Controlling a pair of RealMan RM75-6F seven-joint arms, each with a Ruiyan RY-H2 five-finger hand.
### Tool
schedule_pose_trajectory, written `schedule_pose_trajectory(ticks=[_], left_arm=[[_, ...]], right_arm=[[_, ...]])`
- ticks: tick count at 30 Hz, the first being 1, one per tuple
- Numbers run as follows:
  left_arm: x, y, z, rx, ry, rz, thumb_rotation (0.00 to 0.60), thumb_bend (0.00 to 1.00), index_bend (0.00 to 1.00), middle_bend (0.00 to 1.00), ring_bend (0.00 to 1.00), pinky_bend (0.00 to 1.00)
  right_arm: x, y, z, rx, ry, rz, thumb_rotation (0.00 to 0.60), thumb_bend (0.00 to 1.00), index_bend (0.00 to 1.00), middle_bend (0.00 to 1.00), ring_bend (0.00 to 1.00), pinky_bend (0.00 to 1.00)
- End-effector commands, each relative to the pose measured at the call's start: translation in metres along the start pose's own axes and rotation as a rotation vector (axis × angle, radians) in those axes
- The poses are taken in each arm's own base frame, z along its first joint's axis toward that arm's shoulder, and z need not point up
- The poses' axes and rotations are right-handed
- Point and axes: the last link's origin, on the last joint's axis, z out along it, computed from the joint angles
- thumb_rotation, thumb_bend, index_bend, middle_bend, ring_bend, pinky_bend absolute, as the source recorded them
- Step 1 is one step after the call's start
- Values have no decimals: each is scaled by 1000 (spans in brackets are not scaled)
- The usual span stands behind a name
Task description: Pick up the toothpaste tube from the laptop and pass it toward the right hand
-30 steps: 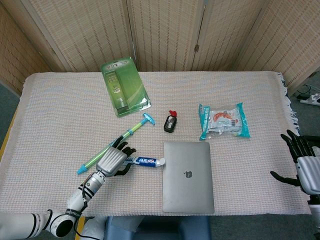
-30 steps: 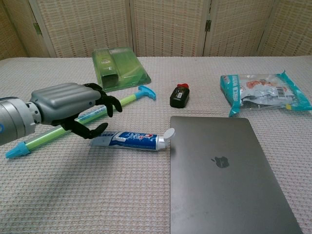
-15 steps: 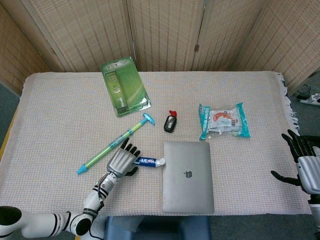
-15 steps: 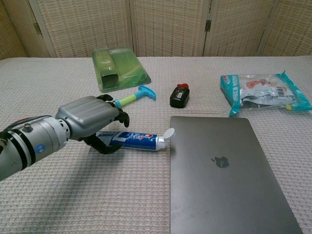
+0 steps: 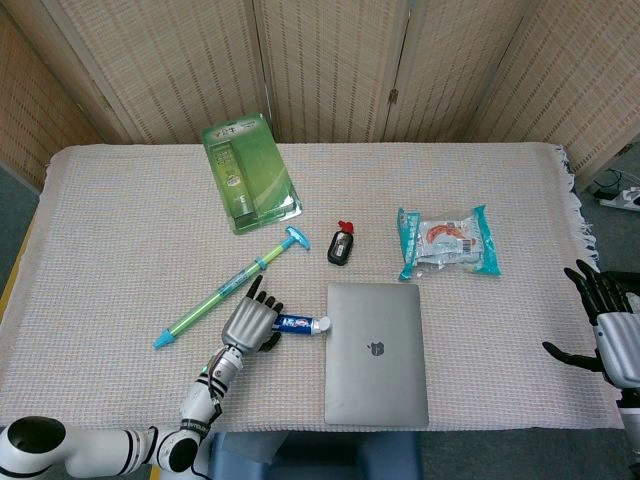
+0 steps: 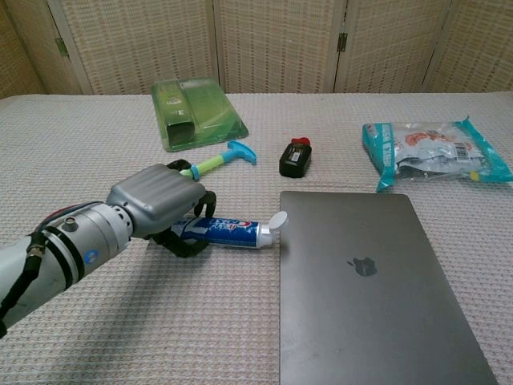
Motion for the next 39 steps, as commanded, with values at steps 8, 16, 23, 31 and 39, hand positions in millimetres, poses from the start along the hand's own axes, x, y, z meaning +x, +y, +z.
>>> schedule_pose_trajectory(ticks=[8,16,23,31,39], left_arm=[[-4,-4,4,4,23,-28,395,443,465,464,361,52],[-10,-11,5,-9,39,-52,590,455,565,562,443,93],[-9,-21,4,-35,63,-114,600,551,658,666,536,233],[18,-41,-5,-61,89,-285,600,685,720,748,630,451],[59,-56,-18,-66,102,-362,600,736,737,768,650,493]], right_arm=[[0,-1,1,-1,-3,-1,600,141,0,0,0,0],[1,-3,1,2,0,-1,600,141,0,0,0,0],[4,-7,0,12,5,-3,600,141,0,0,0,0],[11,-33,11,122,-26,-33,600,141,0,0,0,0],[13,-104,43,371,-120,-8,600,212,84,0,0,0]])
